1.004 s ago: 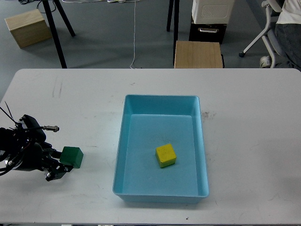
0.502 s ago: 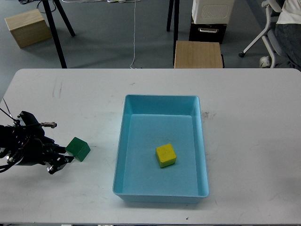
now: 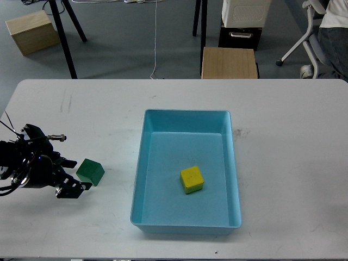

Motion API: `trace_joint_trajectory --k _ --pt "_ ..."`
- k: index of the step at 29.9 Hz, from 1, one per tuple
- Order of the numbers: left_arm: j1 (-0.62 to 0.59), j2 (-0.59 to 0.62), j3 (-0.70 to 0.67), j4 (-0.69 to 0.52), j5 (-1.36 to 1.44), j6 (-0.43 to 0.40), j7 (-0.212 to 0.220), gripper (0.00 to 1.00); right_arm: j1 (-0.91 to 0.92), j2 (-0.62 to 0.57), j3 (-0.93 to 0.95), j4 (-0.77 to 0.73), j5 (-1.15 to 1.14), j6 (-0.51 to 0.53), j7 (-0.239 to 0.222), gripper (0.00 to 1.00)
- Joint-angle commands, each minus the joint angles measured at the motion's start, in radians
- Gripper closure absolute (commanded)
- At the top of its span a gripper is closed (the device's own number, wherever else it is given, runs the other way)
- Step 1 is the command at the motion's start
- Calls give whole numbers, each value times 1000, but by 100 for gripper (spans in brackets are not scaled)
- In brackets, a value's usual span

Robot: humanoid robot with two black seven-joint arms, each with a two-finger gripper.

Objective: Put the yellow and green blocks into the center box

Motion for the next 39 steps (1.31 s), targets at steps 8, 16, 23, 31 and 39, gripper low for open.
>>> trace_joint_trajectory --k 8,16,23,31,39 --pt "-19 -78 -12 24 -7 -1 0 14 0 2 0 0 0 0 0 1" --pt "-17 -80 -3 44 59 7 0 56 0 2 0 0 0 -2 0 1" --pt "-26 -72 -8 52 67 18 0 83 0 2 0 0 0 -2 2 1" --pt "-265 14 -14 49 15 39 0 84 -55 0 3 -1 -1 -25 3 1" --pt "-466 9 -9 -74 -91 16 0 84 -150 -14 9 -5 -6 -97 2 1"
